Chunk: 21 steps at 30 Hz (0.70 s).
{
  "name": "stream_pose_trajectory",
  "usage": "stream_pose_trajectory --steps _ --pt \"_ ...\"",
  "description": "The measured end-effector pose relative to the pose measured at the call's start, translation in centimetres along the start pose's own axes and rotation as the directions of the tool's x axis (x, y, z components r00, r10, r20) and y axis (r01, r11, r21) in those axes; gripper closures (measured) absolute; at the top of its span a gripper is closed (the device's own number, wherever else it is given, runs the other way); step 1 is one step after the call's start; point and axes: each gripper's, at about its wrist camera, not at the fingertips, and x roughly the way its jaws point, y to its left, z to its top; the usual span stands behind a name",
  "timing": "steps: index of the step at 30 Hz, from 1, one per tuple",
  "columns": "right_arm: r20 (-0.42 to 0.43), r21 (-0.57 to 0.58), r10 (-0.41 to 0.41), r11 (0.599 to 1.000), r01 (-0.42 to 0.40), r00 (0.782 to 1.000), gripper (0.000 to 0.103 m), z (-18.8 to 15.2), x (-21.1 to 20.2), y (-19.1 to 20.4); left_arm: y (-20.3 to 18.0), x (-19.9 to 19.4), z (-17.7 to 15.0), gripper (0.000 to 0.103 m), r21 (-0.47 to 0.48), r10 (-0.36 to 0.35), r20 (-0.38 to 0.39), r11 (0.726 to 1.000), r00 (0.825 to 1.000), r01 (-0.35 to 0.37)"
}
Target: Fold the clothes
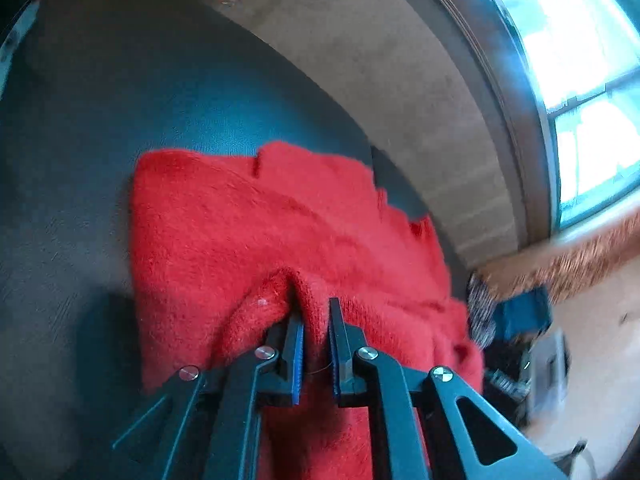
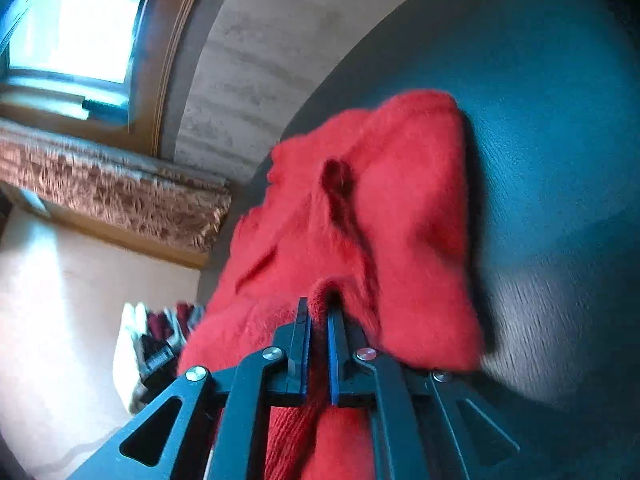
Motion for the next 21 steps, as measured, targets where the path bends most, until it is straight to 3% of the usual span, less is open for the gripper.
stream_pose_trajectory --steps 5,8,10,12,18,21 --pt "-0.040 0.028 0.034 0.999 -0.032 0.999 0.097 -2.9 -2.0 -0.3 0.0 -3.0 -3.6 0.093 0.002 0.013 -0.012 1.000 1.000 -0.013" --pt "-0.057 0.054 0.075 0.996 -0.072 0.996 0.081 -4.2 -2.6 0.5 0.4 -4.4 -4.8 0.090 -0.048 -0.033 -0.002 0.998 0.999 0.032" --pt "-0.064 0.055 0.107 0.993 -0.103 0.992 0.039 -4.9 -3.0 1.6 0.8 -5.4 -5.4 0.084 -0.088 -0.069 0.002 0.994 0.998 0.069" --pt "-0.076 0.016 0.139 0.990 -0.139 0.987 0.018 -5.3 -3.1 3.7 1.1 -6.3 -6.0 0.078 -0.109 -0.094 0.013 0.990 0.995 0.095" --pt "-0.167 -0.045 0.142 0.988 -0.151 0.976 0.014 -6.8 -1.5 5.7 0.3 -6.6 -8.0 0.073 -0.096 -0.130 0.014 0.987 0.991 0.130" --pt "-0.169 -0.023 0.144 0.988 -0.150 0.975 0.013 -7.0 -0.6 5.0 -0.2 -6.3 -8.6 0.064 -0.081 -0.146 0.020 0.986 0.989 0.147"
